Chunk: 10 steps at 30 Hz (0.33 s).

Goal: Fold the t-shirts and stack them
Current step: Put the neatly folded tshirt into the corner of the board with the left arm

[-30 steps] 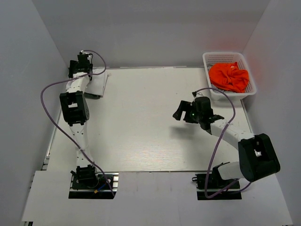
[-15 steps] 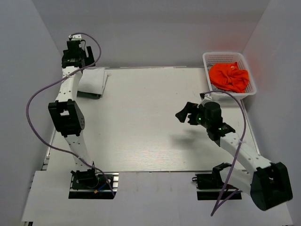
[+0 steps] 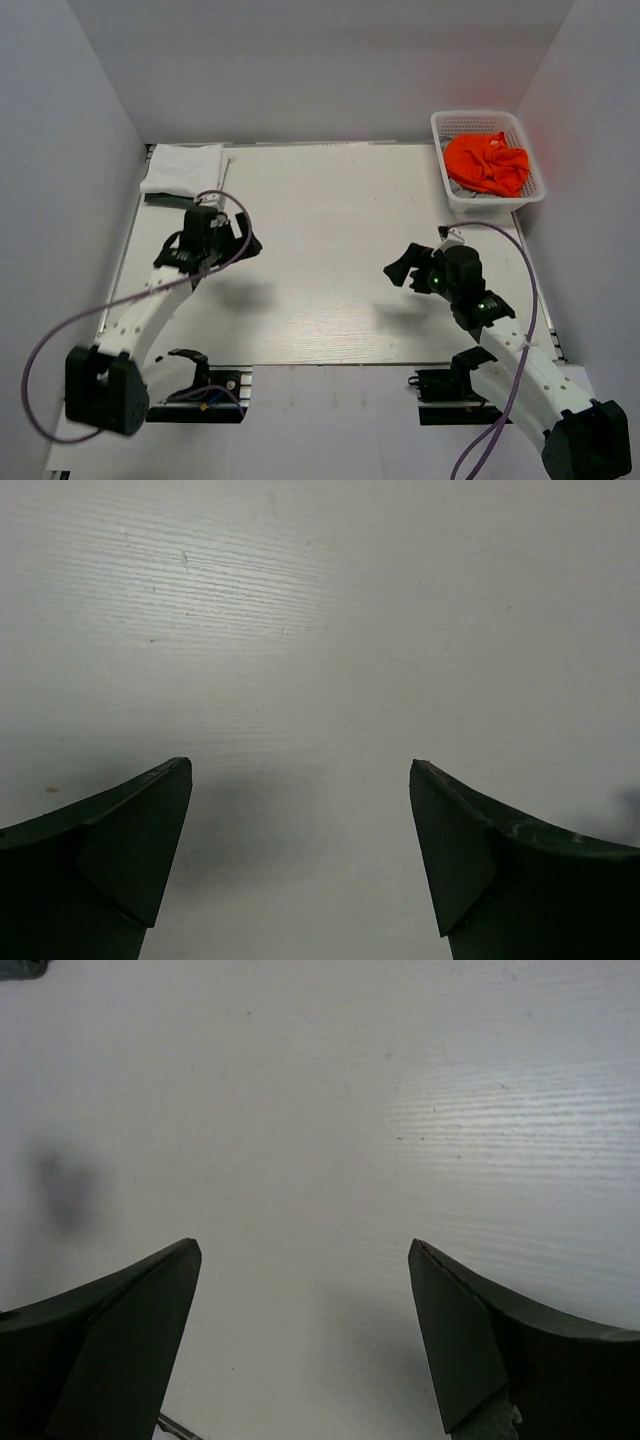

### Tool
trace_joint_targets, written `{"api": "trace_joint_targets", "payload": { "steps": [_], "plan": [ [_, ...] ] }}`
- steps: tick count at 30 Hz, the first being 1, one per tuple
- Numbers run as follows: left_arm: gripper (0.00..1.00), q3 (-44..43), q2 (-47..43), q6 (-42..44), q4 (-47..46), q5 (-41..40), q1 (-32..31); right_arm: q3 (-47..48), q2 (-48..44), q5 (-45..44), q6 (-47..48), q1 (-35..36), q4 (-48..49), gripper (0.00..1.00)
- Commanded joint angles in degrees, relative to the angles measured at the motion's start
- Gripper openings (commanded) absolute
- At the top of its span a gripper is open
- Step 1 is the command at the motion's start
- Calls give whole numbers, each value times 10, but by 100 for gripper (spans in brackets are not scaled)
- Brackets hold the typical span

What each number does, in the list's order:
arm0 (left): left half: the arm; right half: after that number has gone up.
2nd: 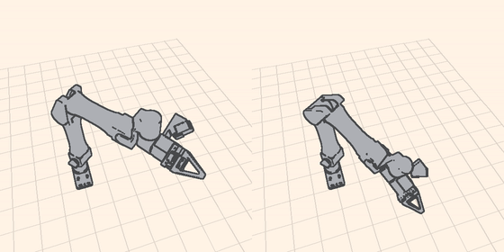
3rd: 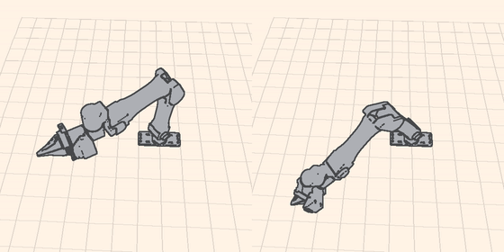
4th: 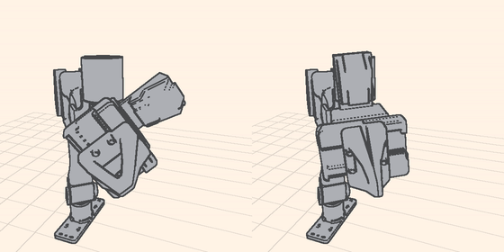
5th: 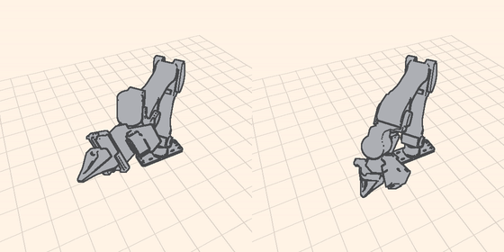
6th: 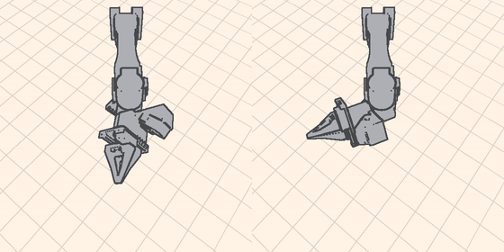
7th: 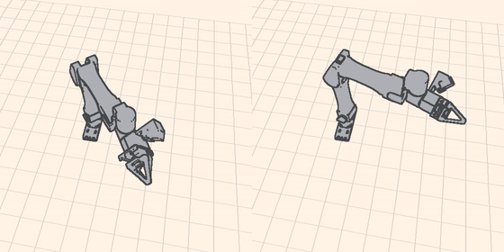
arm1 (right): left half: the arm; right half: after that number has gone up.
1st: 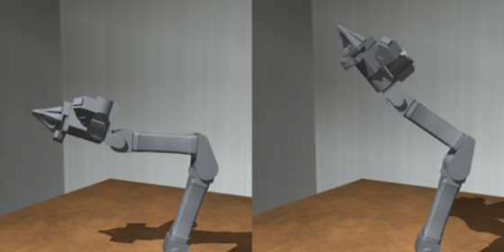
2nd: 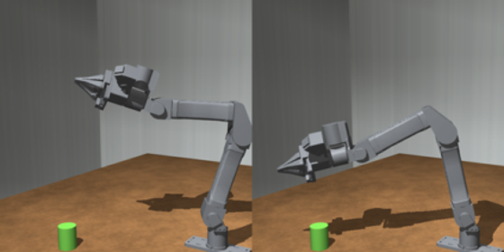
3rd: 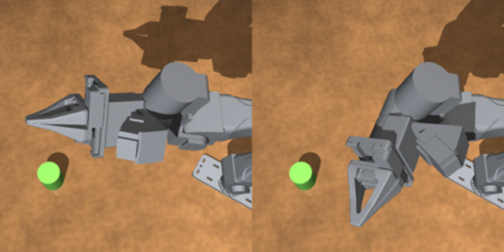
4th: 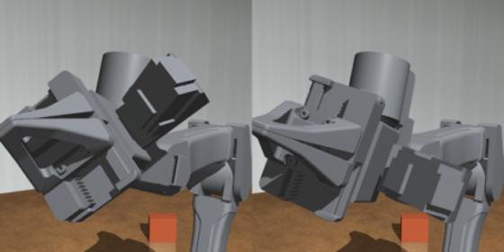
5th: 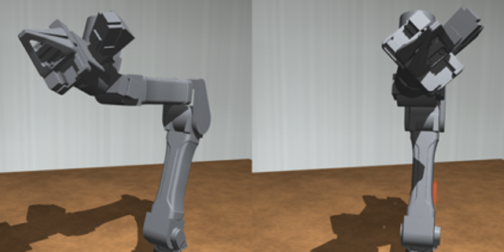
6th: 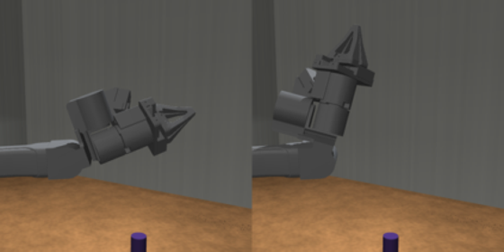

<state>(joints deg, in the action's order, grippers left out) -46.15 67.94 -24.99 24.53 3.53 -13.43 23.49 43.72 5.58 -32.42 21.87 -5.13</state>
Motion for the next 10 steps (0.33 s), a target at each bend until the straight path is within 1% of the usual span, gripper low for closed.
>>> {"api": "trace_joint_targets", "payload": {
  "steps": [1, 3, 7, 10],
  "plan": [
    [99, 51, -125, -72, -48, 17, 2, -22, -22, -15, -15, -2, -14, 90],
    [99, 68, -168, -84, -64, 17, -3, -33, -41, -17, -19, 0, -9, 90],
    [99, 42, -168, -84, -7, -23, -3, -48, -85, -18, -13, -2, -3, 90],
    [99, 48, -168, -84, -26, -3, -3, -55, -123, -29, -12, 0, -6, 90]
  ]
}}
